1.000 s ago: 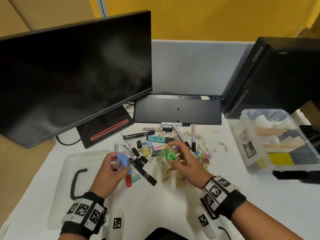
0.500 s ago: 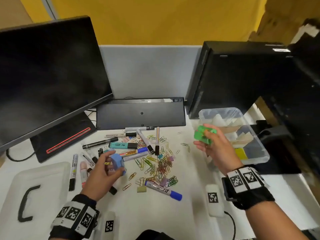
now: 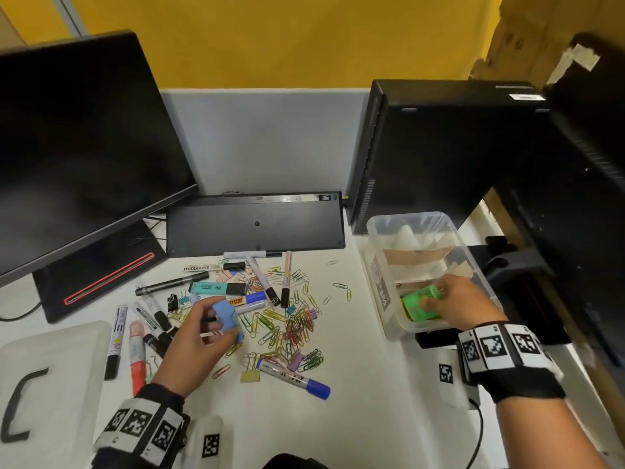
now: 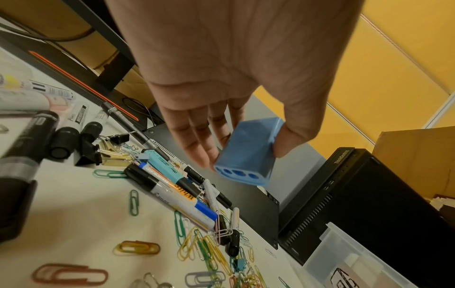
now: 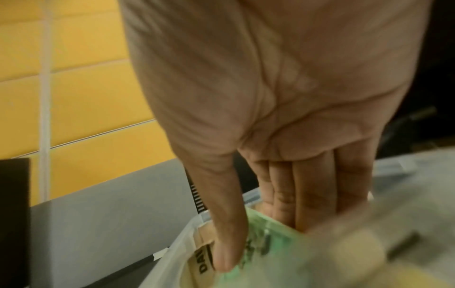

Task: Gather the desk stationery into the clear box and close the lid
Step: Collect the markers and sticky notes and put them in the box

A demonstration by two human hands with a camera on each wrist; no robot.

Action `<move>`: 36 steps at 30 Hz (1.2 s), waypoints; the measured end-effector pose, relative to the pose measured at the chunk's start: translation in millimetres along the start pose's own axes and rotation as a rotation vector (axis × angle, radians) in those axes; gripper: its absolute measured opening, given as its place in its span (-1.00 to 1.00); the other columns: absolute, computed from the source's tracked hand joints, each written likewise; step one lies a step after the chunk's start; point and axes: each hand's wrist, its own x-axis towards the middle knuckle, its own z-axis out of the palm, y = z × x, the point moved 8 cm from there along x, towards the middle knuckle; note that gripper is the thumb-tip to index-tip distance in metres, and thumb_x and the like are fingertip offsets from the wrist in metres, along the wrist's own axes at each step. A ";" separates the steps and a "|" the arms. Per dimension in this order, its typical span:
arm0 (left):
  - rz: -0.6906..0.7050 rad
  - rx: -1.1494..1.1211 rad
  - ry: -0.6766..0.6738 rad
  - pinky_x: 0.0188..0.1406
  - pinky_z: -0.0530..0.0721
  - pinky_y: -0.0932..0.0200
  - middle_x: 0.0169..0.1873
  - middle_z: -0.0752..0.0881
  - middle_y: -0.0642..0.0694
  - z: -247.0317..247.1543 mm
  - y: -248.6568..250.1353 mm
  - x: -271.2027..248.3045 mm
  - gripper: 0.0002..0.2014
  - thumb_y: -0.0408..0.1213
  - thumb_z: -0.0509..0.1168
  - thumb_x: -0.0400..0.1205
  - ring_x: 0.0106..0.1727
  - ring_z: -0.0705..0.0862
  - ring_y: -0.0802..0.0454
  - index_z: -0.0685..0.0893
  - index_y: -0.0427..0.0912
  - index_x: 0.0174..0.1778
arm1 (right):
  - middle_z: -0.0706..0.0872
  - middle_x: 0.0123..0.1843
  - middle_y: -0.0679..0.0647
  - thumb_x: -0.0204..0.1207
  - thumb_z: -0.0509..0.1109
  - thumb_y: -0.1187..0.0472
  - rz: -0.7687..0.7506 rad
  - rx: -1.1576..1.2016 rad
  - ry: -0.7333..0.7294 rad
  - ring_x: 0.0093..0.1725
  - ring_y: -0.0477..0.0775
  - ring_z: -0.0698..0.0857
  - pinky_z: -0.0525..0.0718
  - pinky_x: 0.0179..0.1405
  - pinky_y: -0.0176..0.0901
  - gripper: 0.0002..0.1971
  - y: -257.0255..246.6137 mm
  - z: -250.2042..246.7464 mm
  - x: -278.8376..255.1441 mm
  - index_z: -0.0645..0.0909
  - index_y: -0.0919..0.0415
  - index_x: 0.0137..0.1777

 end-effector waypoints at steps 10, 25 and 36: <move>-0.018 0.018 0.000 -0.27 0.58 0.52 0.09 0.59 0.11 -2.2 4.0 -6.2 -0.54 -0.37 0.40 0.54 0.04 0.63 0.22 0.43 0.06 0.28 | 0.74 0.07 0.13 0.49 0.47 0.07 0.082 -0.040 0.017 0.06 0.16 0.69 0.62 0.15 -0.01 -0.73 14.2 23.2 36.2 0.69 0.18 0.13; 0.095 -0.007 -0.012 0.11 0.58 0.40 0.06 0.67 0.24 4.9 36.7 -5.8 -0.50 -0.43 0.46 0.47 0.07 0.64 0.47 0.45 0.16 0.16 | 0.68 -0.14 0.06 0.62 0.13 -0.03 0.111 -0.297 0.211 -0.14 0.12 0.64 0.60 0.04 0.03 -0.70 19.0 -11.6 12.0 0.66 0.07 0.00; 0.470 -0.140 -0.292 0.38 0.52 0.17 0.32 0.60 0.22 166.6 164.3 -5.6 -0.50 -0.23 0.46 0.50 0.35 0.57 0.28 0.41 0.07 0.30 | 0.78 0.10 0.24 0.55 0.23 0.02 -0.299 0.912 -0.482 0.02 0.21 0.78 0.72 0.06 -0.07 -0.61 -42.7 18.1 -41.9 0.62 0.23 0.25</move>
